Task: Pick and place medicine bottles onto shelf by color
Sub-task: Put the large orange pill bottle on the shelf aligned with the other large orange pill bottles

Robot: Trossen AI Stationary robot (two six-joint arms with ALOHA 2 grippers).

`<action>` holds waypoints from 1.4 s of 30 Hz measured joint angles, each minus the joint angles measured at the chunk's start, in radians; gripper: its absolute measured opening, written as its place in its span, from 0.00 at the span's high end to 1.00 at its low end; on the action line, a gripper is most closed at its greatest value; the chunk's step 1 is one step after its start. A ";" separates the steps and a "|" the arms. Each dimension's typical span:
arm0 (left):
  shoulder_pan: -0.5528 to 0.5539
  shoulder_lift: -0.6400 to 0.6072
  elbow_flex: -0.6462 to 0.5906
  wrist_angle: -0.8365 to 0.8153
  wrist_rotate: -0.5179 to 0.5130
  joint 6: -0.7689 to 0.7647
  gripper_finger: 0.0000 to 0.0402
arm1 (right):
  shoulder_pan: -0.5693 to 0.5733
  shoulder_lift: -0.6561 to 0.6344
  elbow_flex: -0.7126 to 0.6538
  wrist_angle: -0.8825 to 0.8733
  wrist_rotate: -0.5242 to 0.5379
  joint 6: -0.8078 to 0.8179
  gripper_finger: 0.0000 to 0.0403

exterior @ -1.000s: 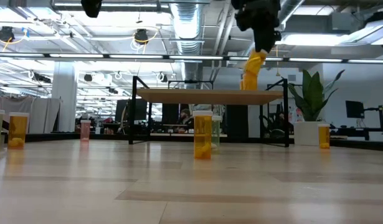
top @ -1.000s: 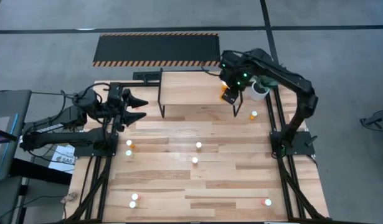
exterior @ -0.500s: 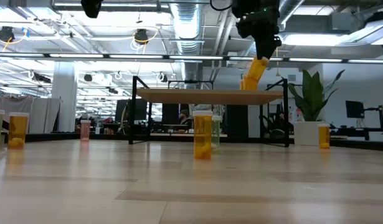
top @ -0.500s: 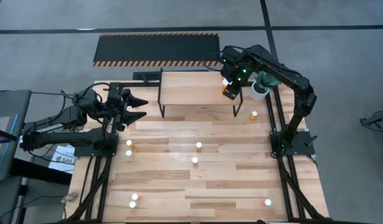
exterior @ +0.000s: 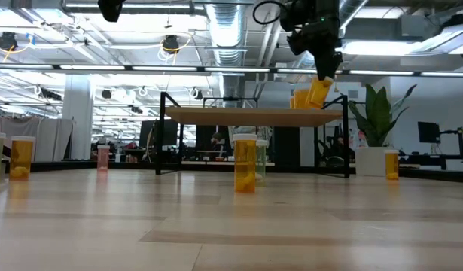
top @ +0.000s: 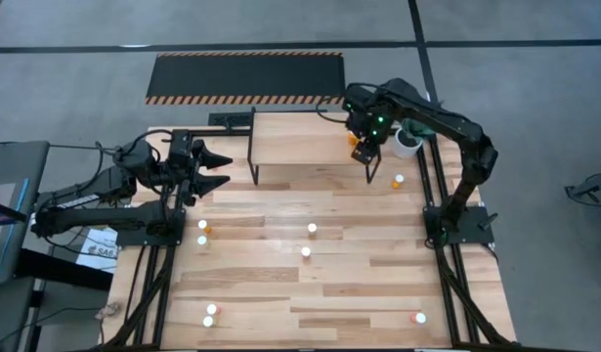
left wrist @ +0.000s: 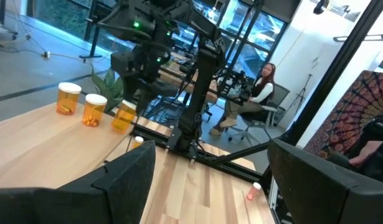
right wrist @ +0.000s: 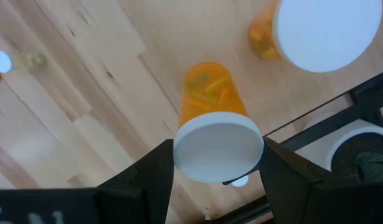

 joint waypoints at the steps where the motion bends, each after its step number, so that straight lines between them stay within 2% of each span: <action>1: 0.000 0.000 0.000 0.000 -0.001 0.000 0.26 | 0.001 0.000 0.000 0.000 0.009 0.000 0.46; 26: 0.000 0.000 0.000 0.000 -0.004 0.000 0.26 | -0.001 0.000 0.000 0.000 0.018 0.011 0.45; 36: 0.000 0.000 0.000 0.000 -0.003 0.000 0.26 | -0.001 0.000 0.000 0.002 0.019 0.013 0.35; 42: 0.000 0.000 0.000 0.000 0.000 0.000 0.26 | -0.001 0.000 0.000 0.018 0.021 0.003 0.34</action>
